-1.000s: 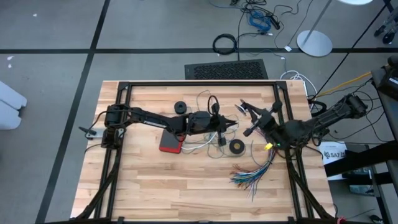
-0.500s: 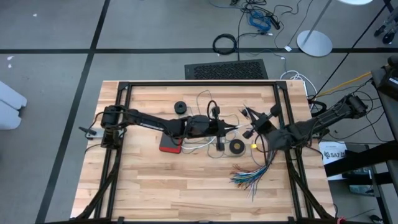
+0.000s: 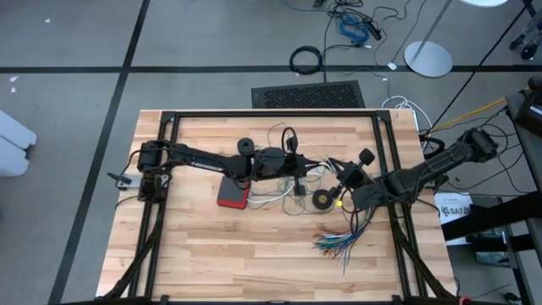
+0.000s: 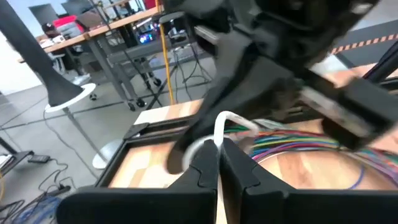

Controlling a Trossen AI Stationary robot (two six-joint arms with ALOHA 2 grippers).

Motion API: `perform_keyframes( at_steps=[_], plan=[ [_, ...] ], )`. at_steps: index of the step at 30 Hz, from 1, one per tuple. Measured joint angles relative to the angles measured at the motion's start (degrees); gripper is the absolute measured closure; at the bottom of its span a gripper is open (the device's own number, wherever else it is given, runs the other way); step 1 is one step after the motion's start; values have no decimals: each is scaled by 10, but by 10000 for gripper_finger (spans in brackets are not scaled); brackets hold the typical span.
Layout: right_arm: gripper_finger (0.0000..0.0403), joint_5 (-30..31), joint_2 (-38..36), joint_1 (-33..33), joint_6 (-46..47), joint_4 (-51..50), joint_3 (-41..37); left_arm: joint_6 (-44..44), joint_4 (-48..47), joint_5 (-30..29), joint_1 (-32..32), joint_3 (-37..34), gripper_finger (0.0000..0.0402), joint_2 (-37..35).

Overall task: Coiling cords
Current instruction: Coil the white wire cable on the spool

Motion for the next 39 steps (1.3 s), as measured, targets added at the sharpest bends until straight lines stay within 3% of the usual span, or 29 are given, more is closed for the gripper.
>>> perform_keyframes(
  at_steps=[9, 16, 21, 29, 39],
  plan=[
    [403, -28, -4, 7, 2, 22, 0, -1, -61, 1, 30, 0, 402, 0],
    [403, -27, -30, 23, -73, 106, 0, -5, -81, 24, 44, 0, 402, 0],
    [403, -5, -43, 22, -109, 149, 0, -6, -65, 26, 44, 0, 399, 3],
    [403, 6, -47, 21, -161, 206, 0, -22, -23, 45, 43, 0, 358, 37],
    [403, 20, -48, 21, -245, 282, 0, -64, 42, 43, 44, -1, 353, 82]
  ],
)
